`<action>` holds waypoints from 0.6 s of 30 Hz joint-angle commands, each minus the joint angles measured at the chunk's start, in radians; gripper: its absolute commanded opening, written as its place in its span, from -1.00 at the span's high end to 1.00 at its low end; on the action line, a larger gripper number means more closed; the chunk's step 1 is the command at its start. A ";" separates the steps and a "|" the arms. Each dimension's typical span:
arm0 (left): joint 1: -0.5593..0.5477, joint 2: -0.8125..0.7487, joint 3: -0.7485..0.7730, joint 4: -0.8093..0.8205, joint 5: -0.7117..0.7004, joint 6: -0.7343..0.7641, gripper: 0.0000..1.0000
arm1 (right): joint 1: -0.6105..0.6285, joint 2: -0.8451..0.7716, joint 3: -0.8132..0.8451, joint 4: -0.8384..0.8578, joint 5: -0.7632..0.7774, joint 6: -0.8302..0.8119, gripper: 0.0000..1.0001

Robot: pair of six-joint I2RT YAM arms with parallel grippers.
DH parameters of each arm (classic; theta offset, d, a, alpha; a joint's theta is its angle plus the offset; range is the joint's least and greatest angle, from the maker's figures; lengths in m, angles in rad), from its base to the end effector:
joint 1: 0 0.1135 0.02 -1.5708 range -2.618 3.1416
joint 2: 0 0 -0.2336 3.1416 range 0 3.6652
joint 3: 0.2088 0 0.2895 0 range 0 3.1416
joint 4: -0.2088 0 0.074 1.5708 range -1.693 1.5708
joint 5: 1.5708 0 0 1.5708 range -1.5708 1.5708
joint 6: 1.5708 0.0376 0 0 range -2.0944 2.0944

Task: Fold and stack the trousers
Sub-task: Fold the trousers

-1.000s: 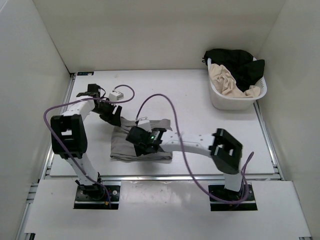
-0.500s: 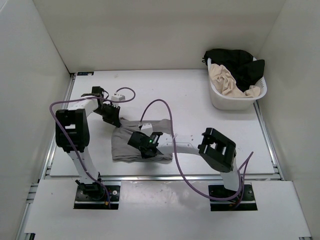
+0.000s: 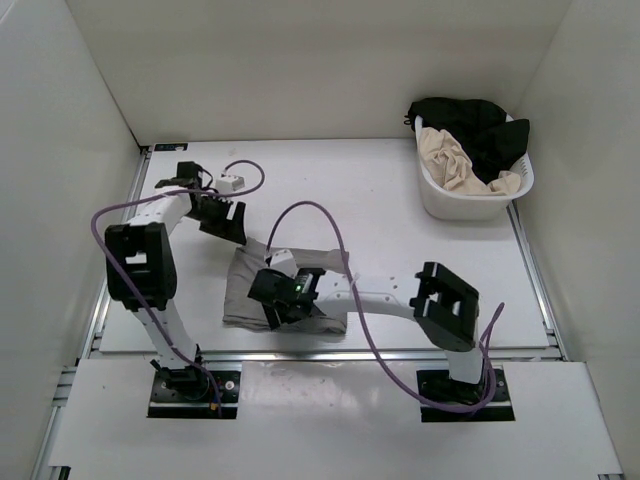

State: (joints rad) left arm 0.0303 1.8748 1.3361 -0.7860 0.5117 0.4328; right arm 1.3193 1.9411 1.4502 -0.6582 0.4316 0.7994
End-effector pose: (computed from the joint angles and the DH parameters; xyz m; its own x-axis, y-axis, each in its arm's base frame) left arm 0.3902 -0.0066 0.1390 -0.8411 0.3404 -0.4203 0.4909 0.8068 -0.3289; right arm 0.1215 0.4095 0.1520 -0.7584 -0.3351 -0.5590 -0.4208 0.9067 0.0274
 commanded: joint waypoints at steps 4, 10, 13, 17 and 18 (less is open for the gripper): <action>0.034 -0.285 0.014 -0.166 -0.005 0.055 -1.00 | -0.112 -0.241 0.069 -0.069 0.050 -0.066 -0.74; 0.034 -0.408 -0.257 -0.268 -0.016 0.133 -0.90 | -0.449 -0.334 -0.114 -0.023 -0.144 -0.047 -0.69; 0.010 -0.448 -0.383 -0.259 -0.031 0.133 -0.82 | -0.538 -0.305 -0.185 0.102 -0.235 -0.084 -0.72; 0.000 -0.459 -0.423 -0.199 -0.090 0.123 -0.72 | -0.588 -0.235 -0.194 0.204 -0.373 -0.104 -0.72; 0.000 -0.447 -0.423 -0.199 -0.102 0.123 -0.70 | -0.588 -0.225 -0.194 0.216 -0.384 -0.104 -0.69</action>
State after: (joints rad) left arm 0.0334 1.4551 0.8955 -1.0298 0.4400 0.5438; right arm 0.7261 1.7039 1.2476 -0.5556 0.1947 0.7273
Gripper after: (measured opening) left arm 0.856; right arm 0.852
